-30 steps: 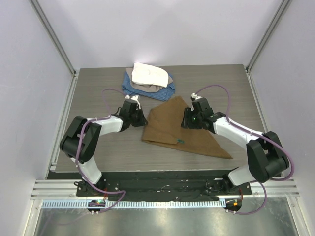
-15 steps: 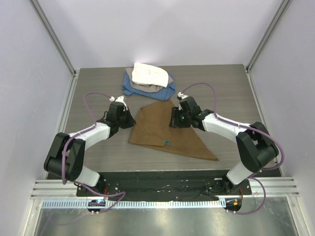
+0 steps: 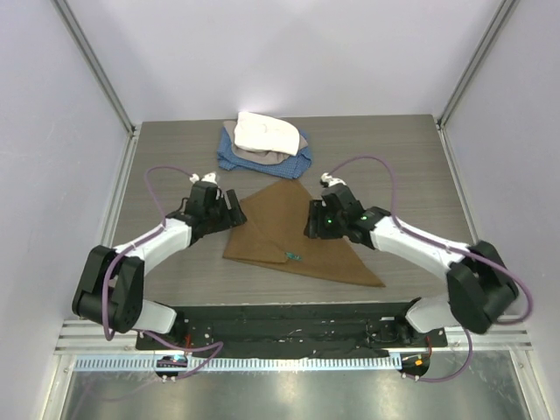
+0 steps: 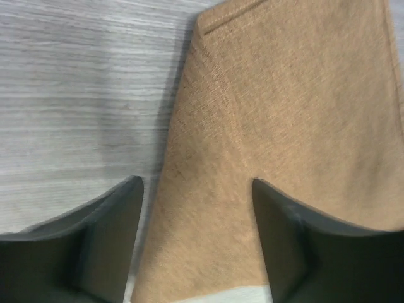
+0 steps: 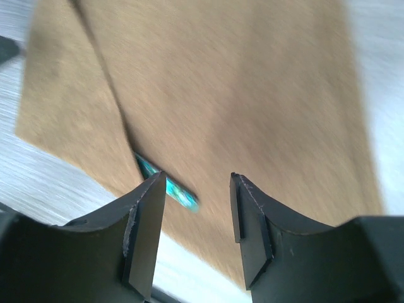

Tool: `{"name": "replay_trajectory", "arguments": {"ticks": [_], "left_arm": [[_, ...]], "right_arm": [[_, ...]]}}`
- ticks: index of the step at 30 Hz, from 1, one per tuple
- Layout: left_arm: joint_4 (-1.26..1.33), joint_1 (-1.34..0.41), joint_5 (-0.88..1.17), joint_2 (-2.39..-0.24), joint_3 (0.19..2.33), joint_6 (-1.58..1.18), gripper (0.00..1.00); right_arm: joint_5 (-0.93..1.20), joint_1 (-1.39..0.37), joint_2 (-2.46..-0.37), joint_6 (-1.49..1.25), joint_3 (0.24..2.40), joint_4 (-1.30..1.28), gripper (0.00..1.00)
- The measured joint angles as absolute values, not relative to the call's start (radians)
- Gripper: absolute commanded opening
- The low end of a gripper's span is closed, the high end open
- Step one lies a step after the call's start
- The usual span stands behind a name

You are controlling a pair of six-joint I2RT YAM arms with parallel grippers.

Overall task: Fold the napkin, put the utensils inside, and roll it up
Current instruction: Fold the napkin

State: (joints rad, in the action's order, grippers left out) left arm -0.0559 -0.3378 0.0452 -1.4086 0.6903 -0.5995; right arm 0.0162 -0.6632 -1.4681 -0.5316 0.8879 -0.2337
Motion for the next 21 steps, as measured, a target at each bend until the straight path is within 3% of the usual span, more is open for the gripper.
{"name": "replay_trajectory", "arguments": {"ticks": [4, 12, 16, 21], "left_arm": [[-0.262, -0.338, 0.031, -1.397, 0.844, -0.616, 1.00], [-0.586, -0.334, -0.041, -1.254, 1.235, -0.461, 1.00], [-0.637, -0.313, -0.068, -1.228, 1.262, -0.383, 1.00], [-0.679, -0.302, -0.079, -1.259, 1.220, -0.331, 1.00]], "right_arm": [[-0.066, -0.629, -1.254, -0.593, 0.814, -0.405, 0.54], [-0.125, -0.506, -0.872, -0.788, 0.709, -0.779, 0.60], [-0.124, -0.477, -0.771, -0.871, 0.677, -0.903, 0.60], [-0.113, -0.449, -0.786, -0.937, 0.645, -0.996, 0.55]]}}
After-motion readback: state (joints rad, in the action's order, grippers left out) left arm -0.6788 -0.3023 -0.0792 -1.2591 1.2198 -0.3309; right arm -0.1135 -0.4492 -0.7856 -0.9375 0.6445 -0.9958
